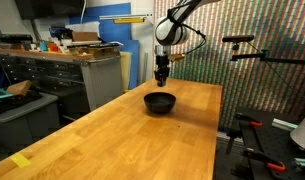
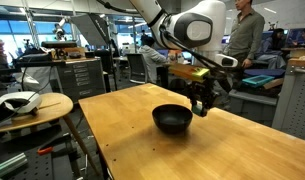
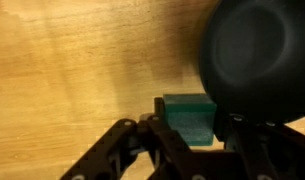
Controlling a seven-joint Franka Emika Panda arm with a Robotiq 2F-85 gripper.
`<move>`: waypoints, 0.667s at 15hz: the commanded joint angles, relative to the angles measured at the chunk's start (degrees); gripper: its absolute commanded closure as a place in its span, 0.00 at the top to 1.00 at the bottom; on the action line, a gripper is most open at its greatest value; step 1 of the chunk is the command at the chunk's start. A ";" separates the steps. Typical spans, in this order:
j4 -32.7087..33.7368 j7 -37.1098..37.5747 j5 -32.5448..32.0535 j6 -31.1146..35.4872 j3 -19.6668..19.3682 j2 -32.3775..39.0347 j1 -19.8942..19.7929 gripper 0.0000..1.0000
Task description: Put the green block into the black bowl
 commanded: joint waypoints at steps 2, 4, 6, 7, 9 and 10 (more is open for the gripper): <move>-2.70 2.16 0.27 -3.30 0.71 -4.58 2.74 0.21; -2.35 2.34 0.71 -3.97 1.15 -3.74 3.47 0.21; -2.46 2.05 1.25 -3.77 1.64 -2.49 3.70 0.21; -2.61 1.97 1.41 -3.46 1.78 -1.95 3.74 0.21; -2.94 1.67 1.68 -2.65 1.94 -0.09 3.62 0.21; -3.20 1.67 1.55 -2.07 1.96 0.91 3.71 0.21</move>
